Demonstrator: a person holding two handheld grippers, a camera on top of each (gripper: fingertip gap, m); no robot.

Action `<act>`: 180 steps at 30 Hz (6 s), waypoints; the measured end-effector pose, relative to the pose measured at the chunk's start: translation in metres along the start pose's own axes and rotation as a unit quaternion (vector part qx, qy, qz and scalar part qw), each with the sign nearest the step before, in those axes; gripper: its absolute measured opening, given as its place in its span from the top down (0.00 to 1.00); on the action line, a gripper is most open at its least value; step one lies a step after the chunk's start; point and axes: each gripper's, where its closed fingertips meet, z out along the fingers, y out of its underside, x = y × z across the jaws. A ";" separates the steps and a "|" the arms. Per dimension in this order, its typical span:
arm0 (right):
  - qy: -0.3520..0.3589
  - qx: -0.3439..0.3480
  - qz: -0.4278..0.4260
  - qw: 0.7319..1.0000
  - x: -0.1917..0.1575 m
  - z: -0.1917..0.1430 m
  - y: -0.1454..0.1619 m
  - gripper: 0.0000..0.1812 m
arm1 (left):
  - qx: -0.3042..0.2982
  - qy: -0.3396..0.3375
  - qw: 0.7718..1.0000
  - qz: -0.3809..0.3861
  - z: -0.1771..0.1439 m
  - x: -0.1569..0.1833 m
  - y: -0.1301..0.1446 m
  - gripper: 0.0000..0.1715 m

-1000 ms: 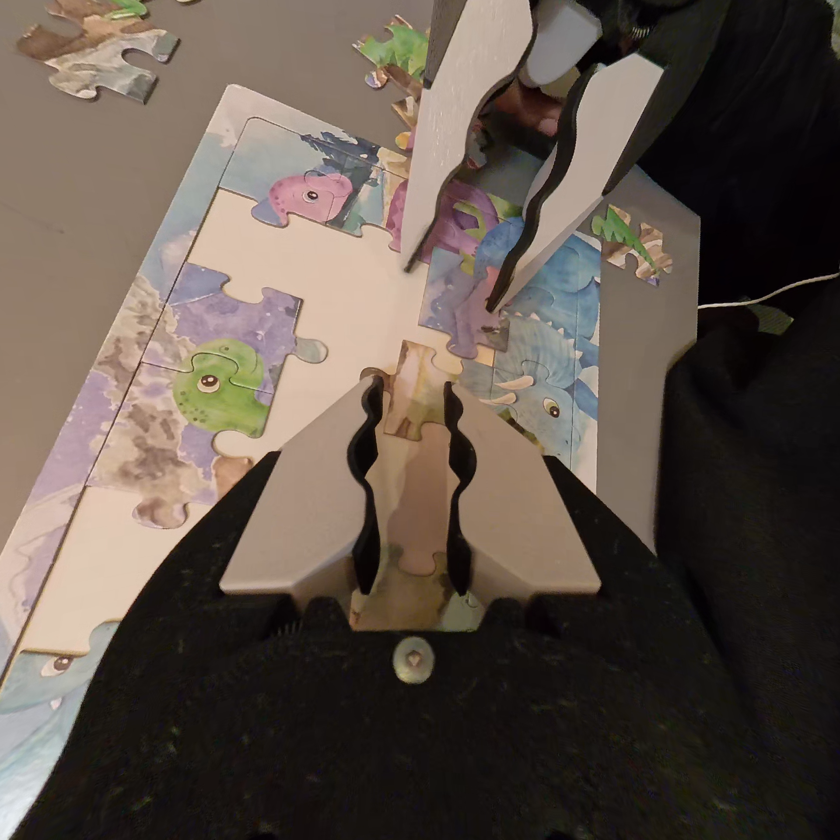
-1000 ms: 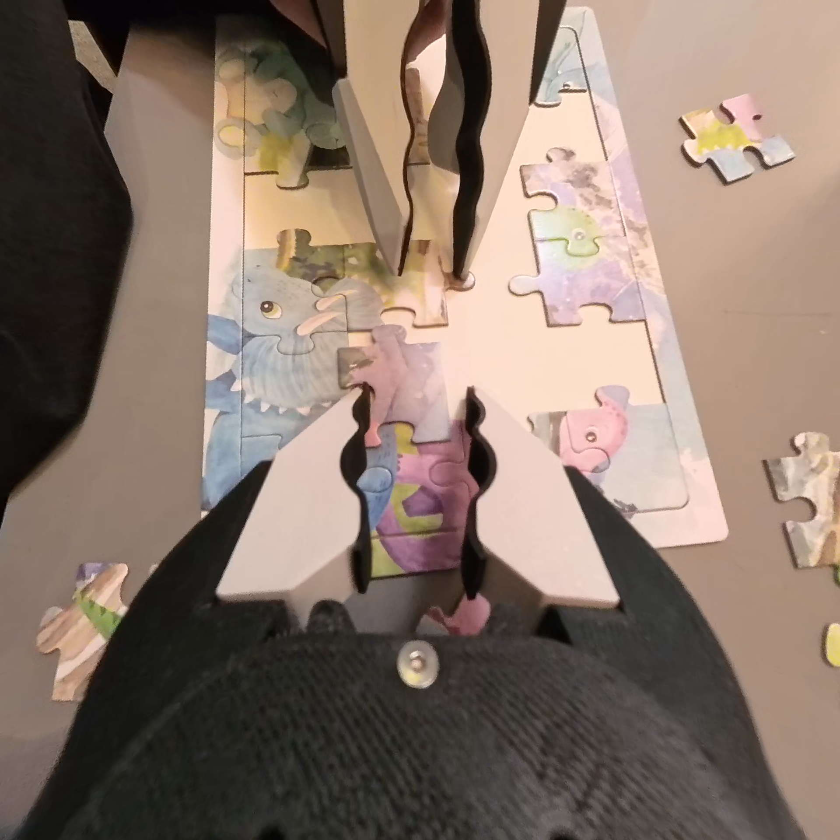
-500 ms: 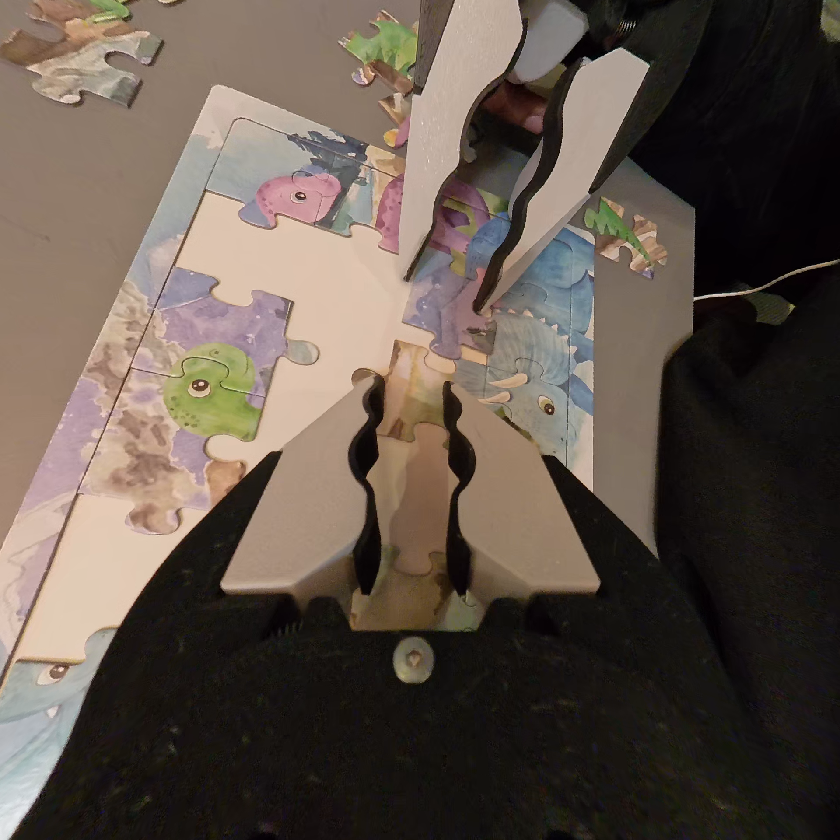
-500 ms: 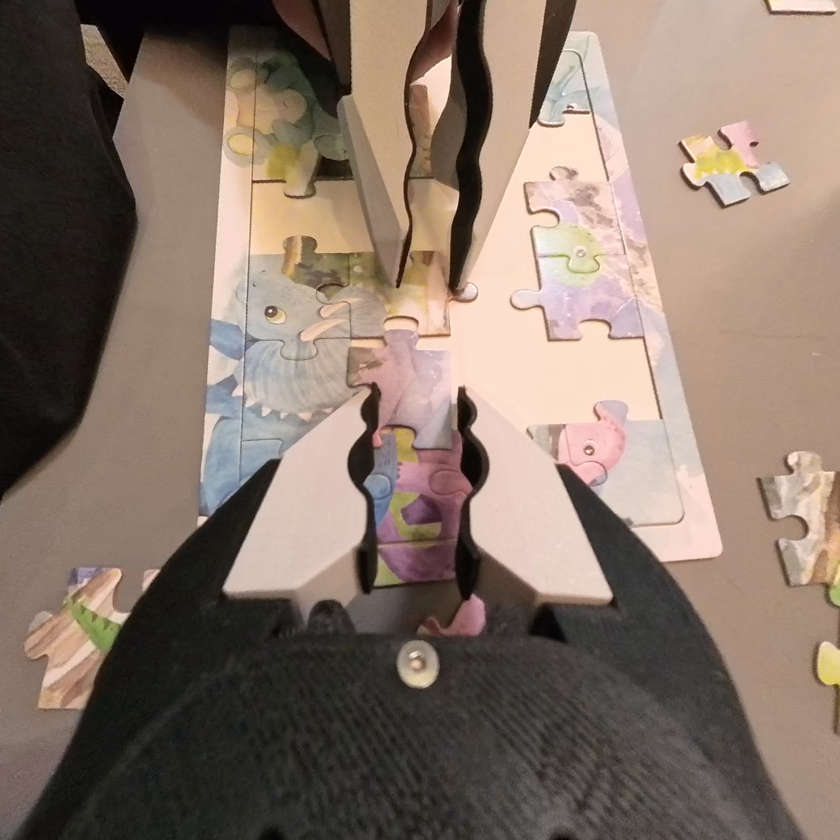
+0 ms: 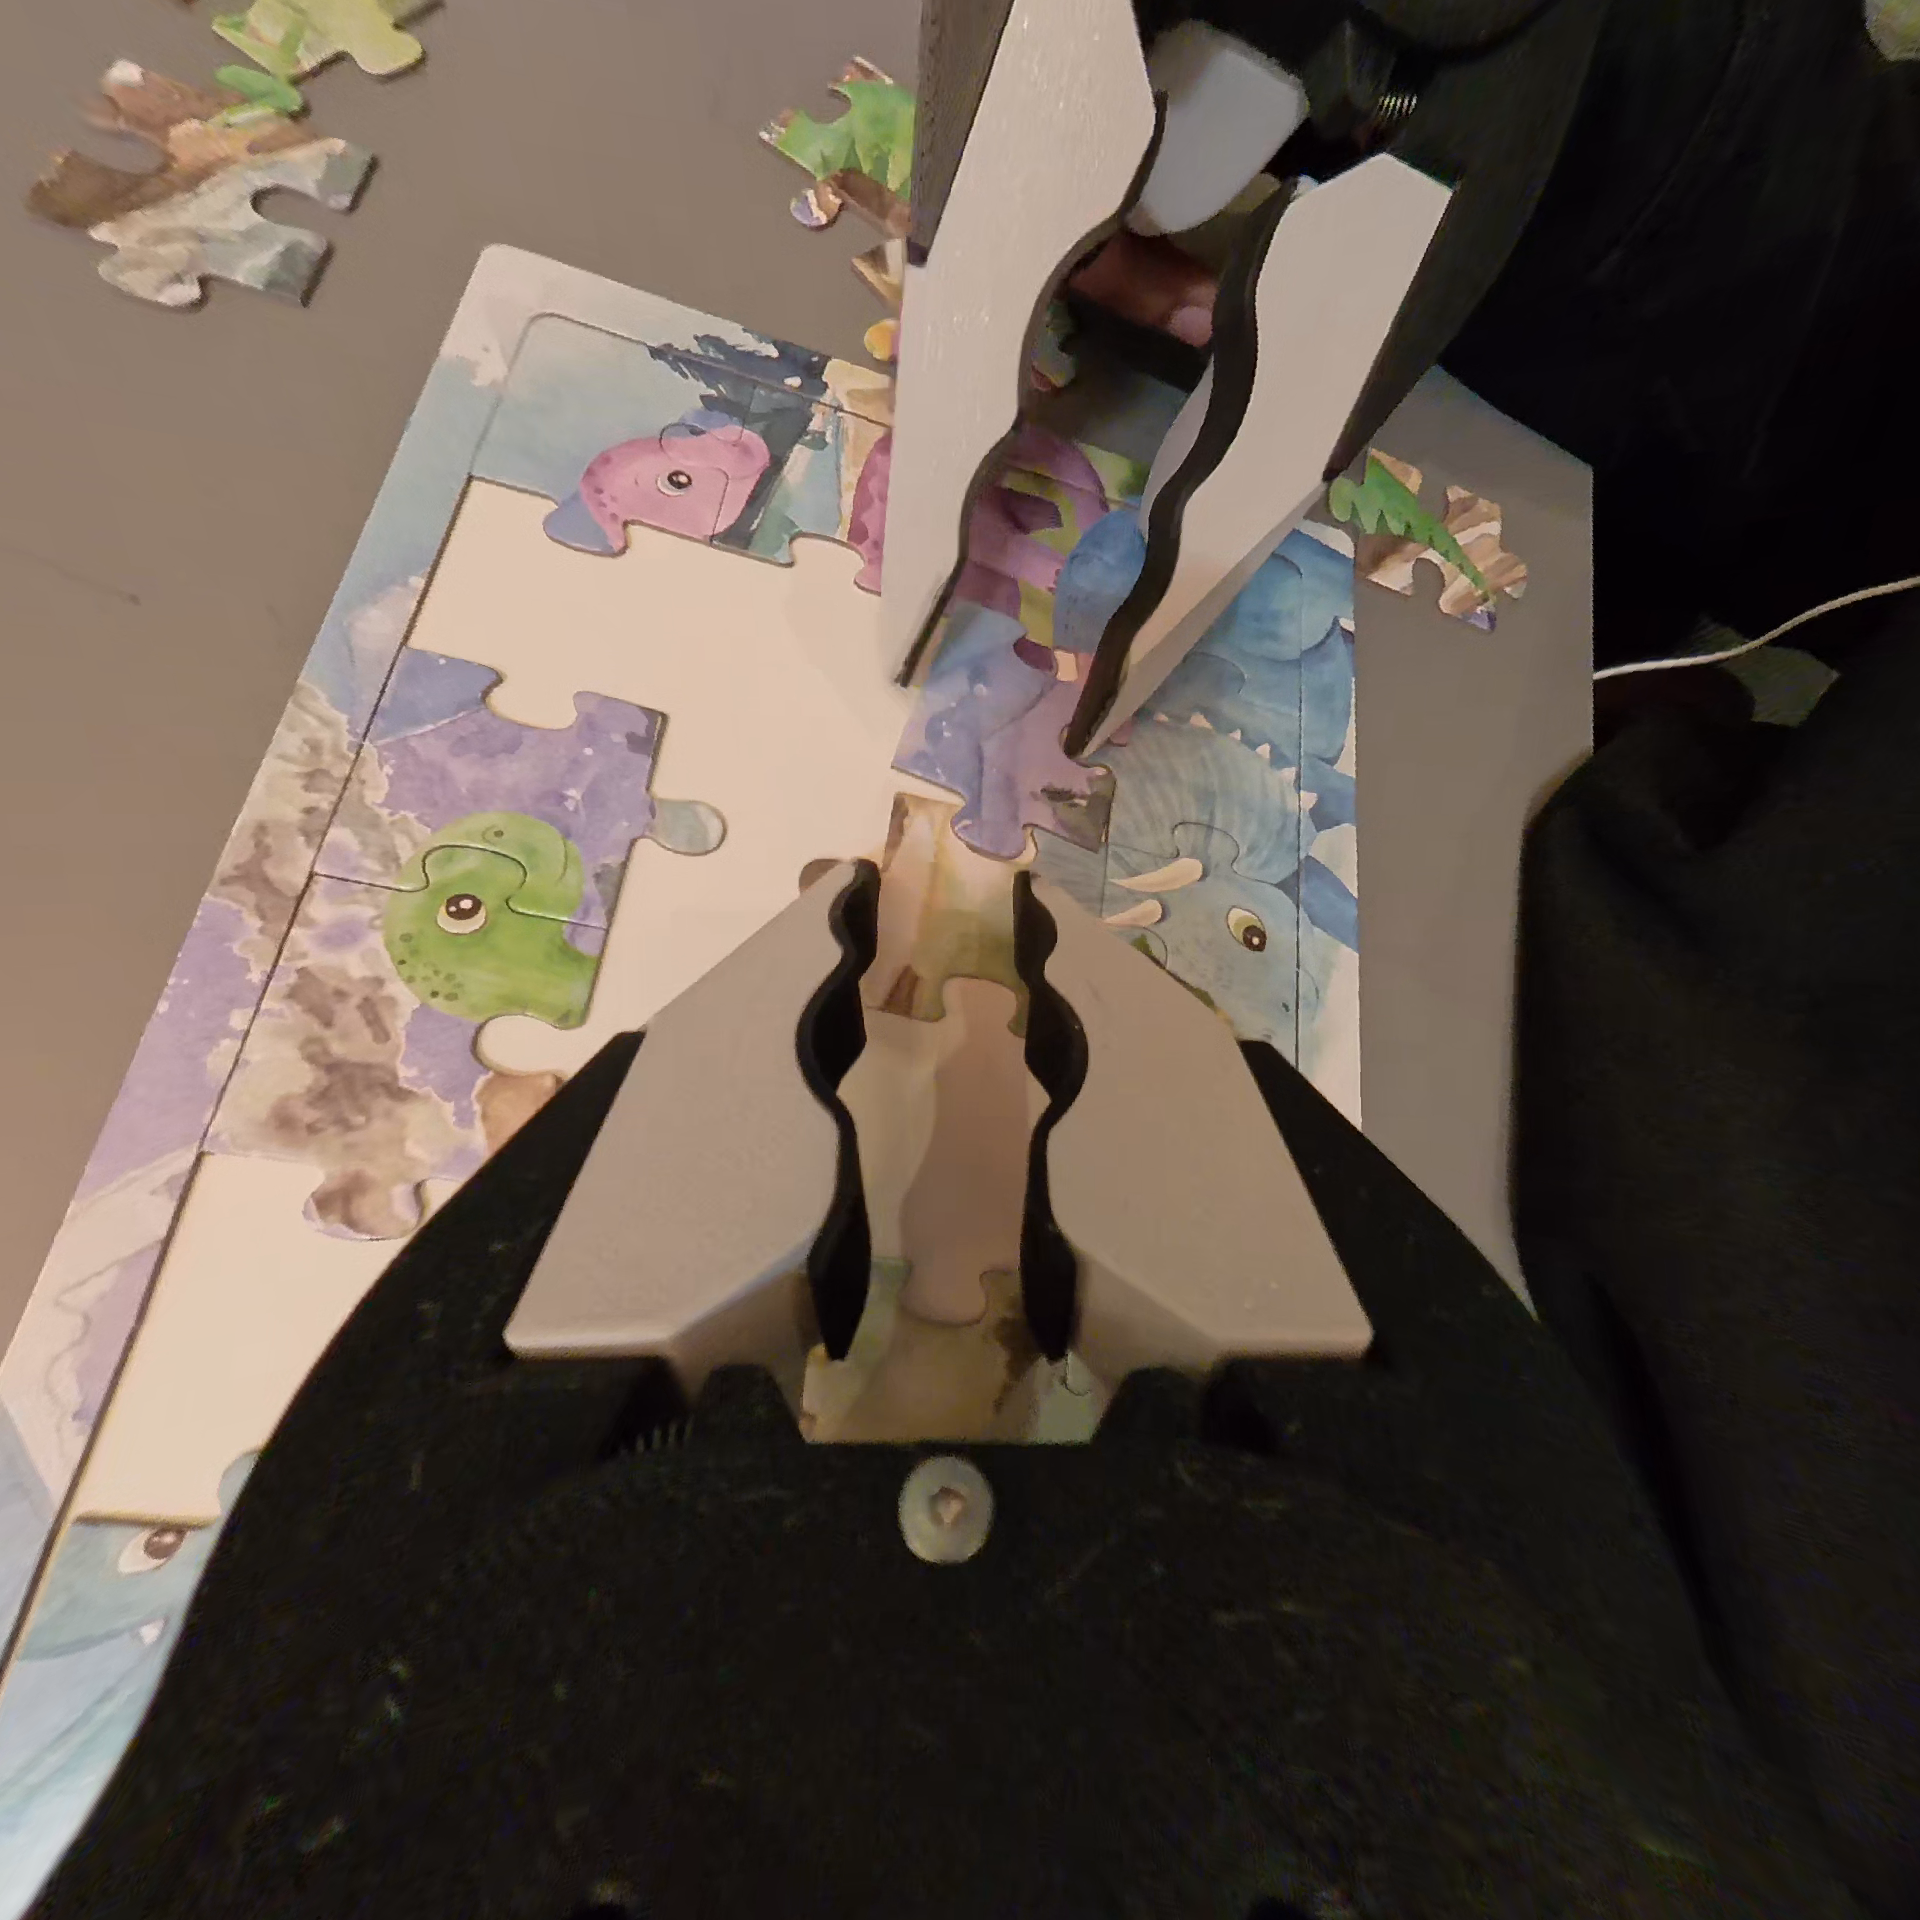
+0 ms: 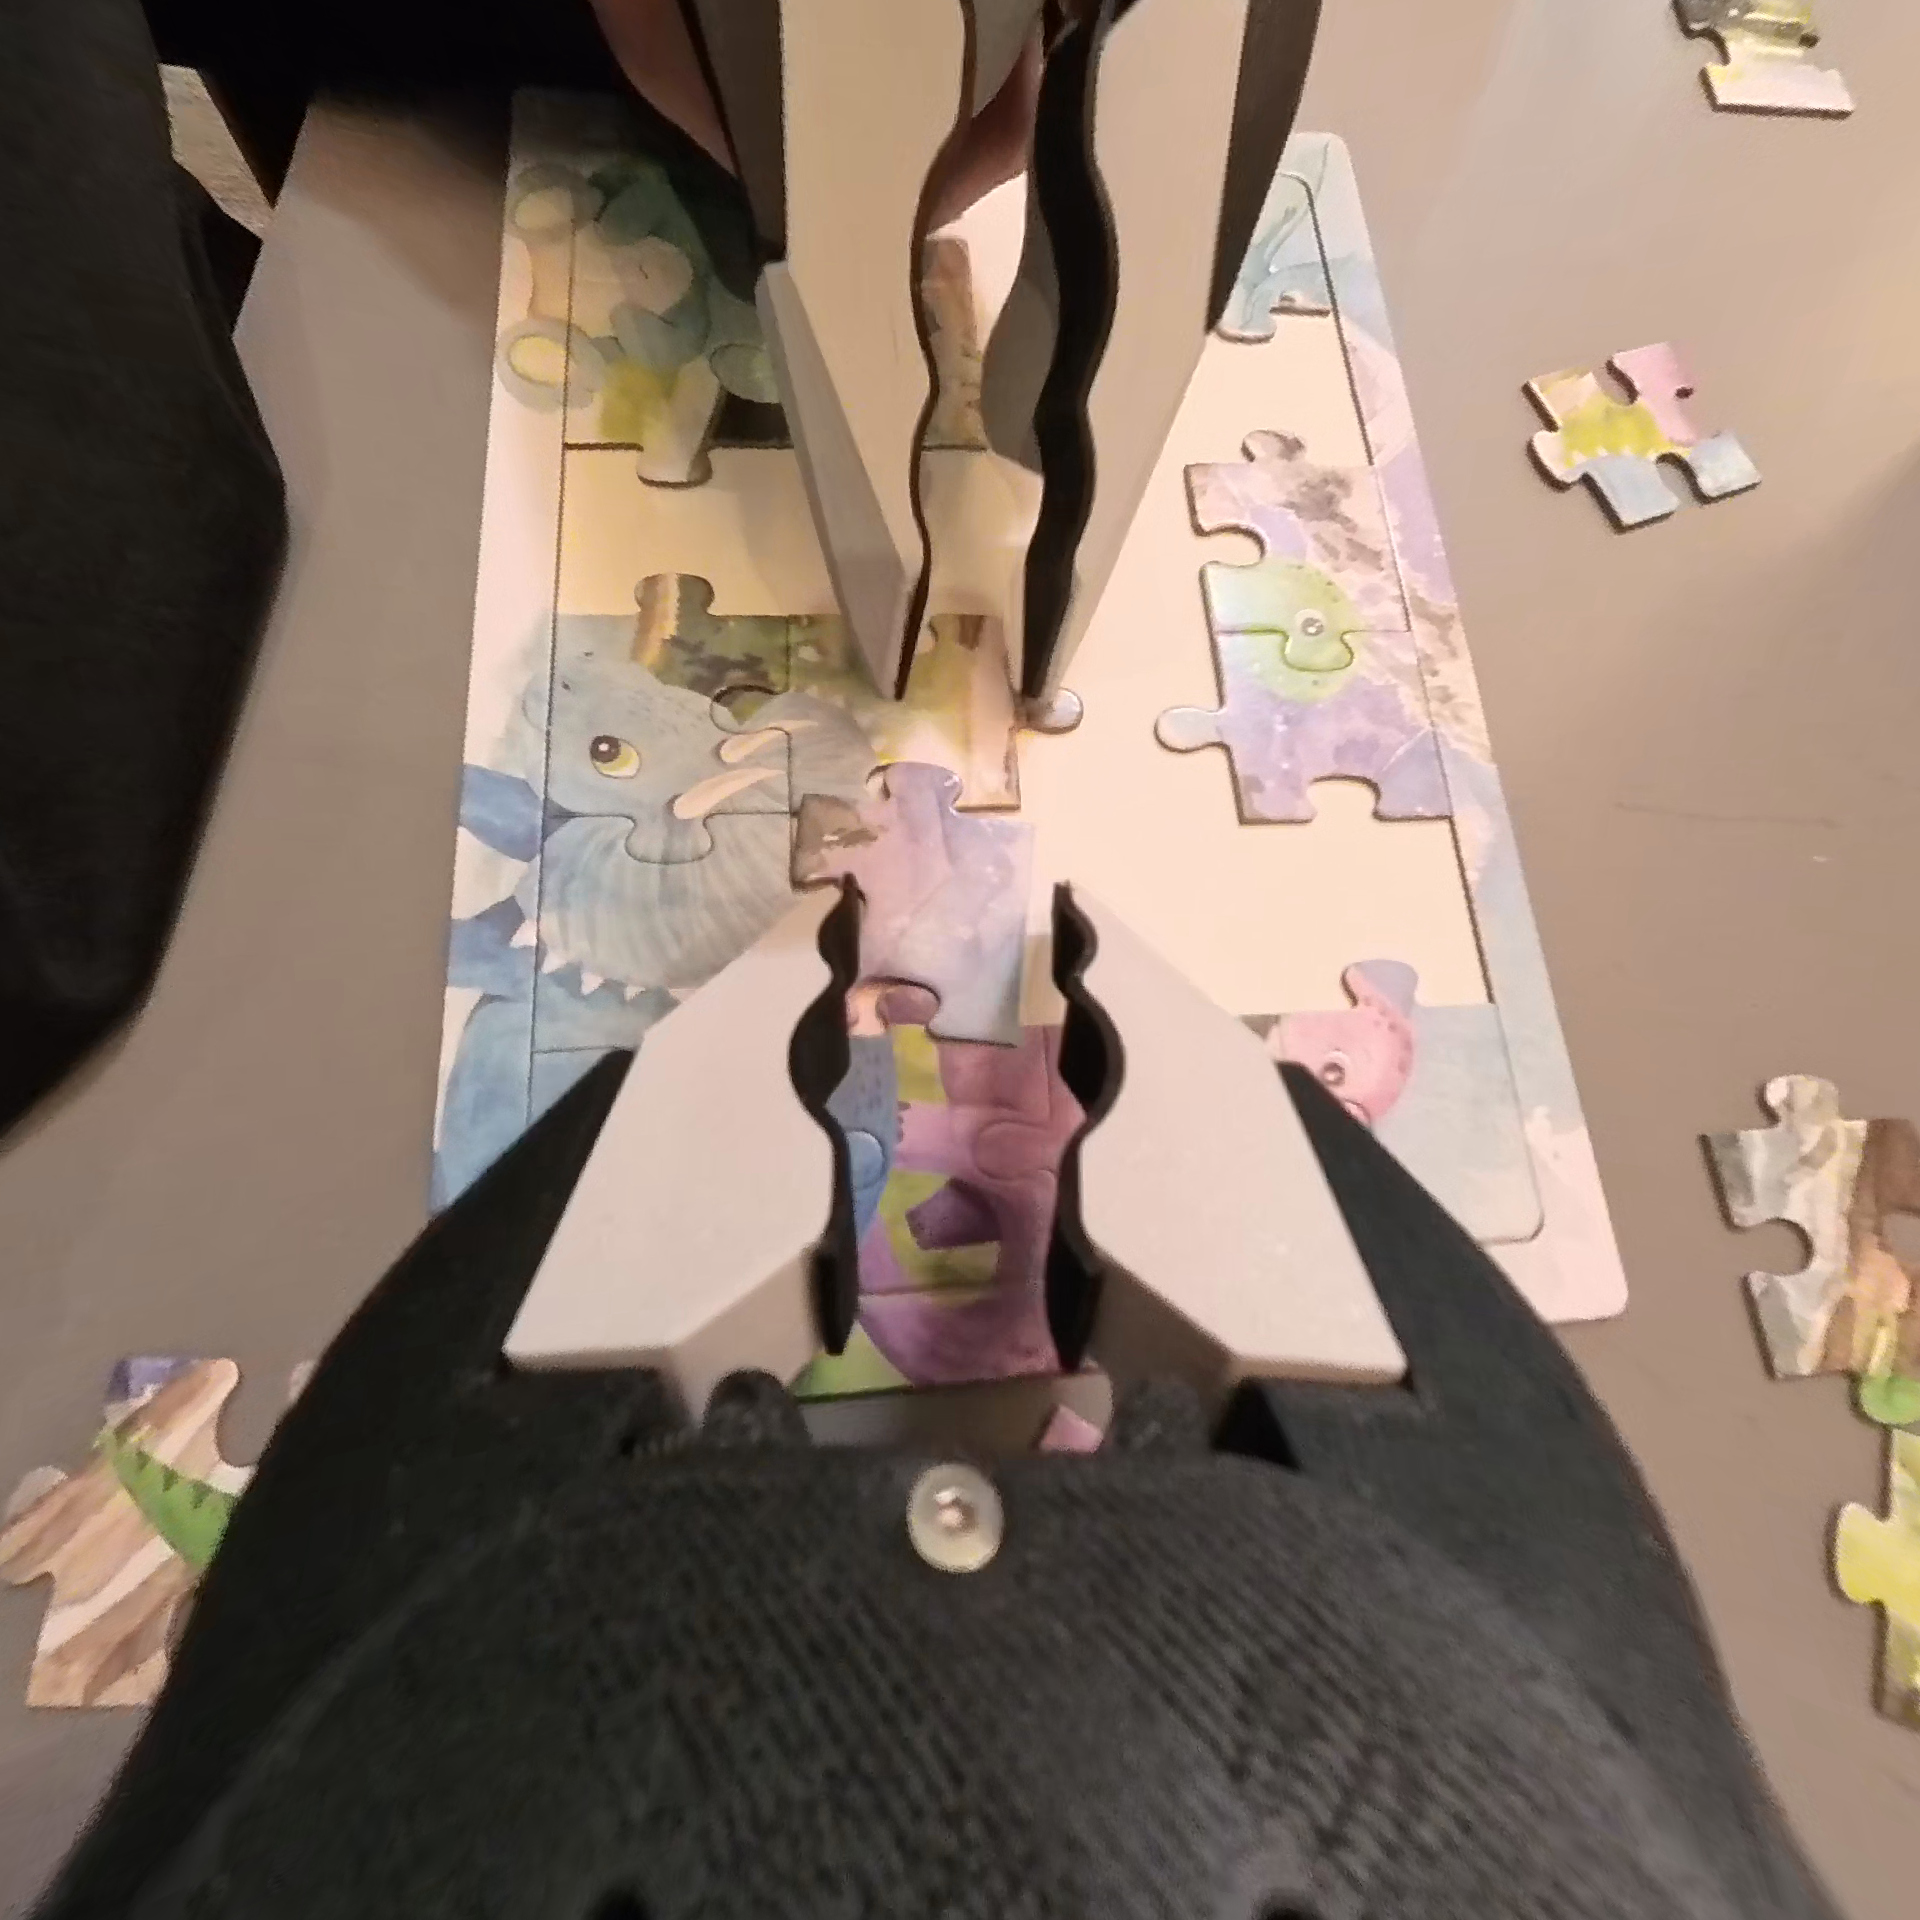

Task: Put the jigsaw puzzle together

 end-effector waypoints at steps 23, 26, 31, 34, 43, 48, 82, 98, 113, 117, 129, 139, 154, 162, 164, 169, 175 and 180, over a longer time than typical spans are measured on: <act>-0.034 -0.007 0.046 0.998 -0.006 -0.011 0.014 0.70 | -0.039 0.008 0.997 0.063 0.015 0.024 0.002 0.83; -0.032 -0.006 0.043 0.999 -0.006 -0.011 0.014 0.71 | -0.036 -0.002 0.997 0.067 0.014 0.022 0.001 0.83; -0.024 -0.006 0.035 0.999 -0.004 -0.011 0.013 0.74 | -0.019 -0.015 0.997 0.070 0.013 0.019 -0.005 0.82; -0.030 -0.007 0.036 0.999 -0.007 -0.011 0.013 0.74 | -0.022 -0.017 0.997 0.073 0.015 0.019 -0.004 0.82; -0.027 0.001 0.029 0.999 -0.007 -0.013 0.008 0.75 | -0.023 -0.024 0.996 0.077 0.016 0.018 -0.005 0.83; -0.021 0.016 0.027 0.999 -0.005 -0.016 0.001 0.79 | -0.017 -0.031 0.996 0.082 0.015 0.017 -0.007 0.84; -0.028 0.016 0.073 0.997 0.000 -0.007 0.009 0.88 | -0.031 -0.052 0.995 0.082 0.024 0.019 -0.005 0.95; -0.065 0.002 0.034 0.997 -0.018 -0.012 0.009 1.00 | -0.034 -0.056 0.995 0.077 0.028 0.022 -0.006 1.00; -0.098 0.007 0.063 0.993 -0.025 -0.009 0.007 1.00 | -0.040 -0.065 0.993 0.088 0.027 0.020 -0.007 1.00; -0.093 0.009 0.058 0.994 -0.025 -0.009 0.006 1.00 | -0.037 -0.071 0.993 0.088 0.026 0.018 -0.008 1.00; -0.096 0.002 0.065 0.993 -0.024 -0.017 0.014 1.00 | -0.039 -0.061 0.993 0.096 0.027 0.022 -0.007 0.95; -0.110 0.007 0.071 0.991 -0.028 -0.014 0.010 1.00 | -0.040 -0.052 0.992 0.103 0.029 0.026 -0.007 0.85; -0.071 0.001 0.080 0.994 -0.012 -0.019 0.018 1.00 | -0.043 -0.058 0.992 0.105 0.026 0.023 -0.005 0.85; -0.077 0.002 0.076 0.994 -0.015 -0.018 0.017 1.00 | -0.044 -0.062 0.991 0.107 0.025 0.022 -0.006 0.84; -0.078 0.003 0.074 0.994 -0.015 -0.018 0.017 1.00 | -0.044 -0.061 0.992 0.105 0.025 0.021 -0.005 0.84; -0.083 0.007 0.076 0.994 -0.016 -0.017 0.017 1.00 | -0.043 -0.059 0.992 0.103 0.026 0.022 -0.005 0.83; -0.076 0.001 0.060 0.995 -0.017 -0.016 0.016 1.00 | -0.043 -0.061 0.992 0.103 0.027 0.022 -0.006 0.84; -0.075 0.035 0.051 0.995 -0.017 -0.024 0.002 1.00 | -0.042 -0.058 0.993 0.097 0.027 0.022 -0.006 0.84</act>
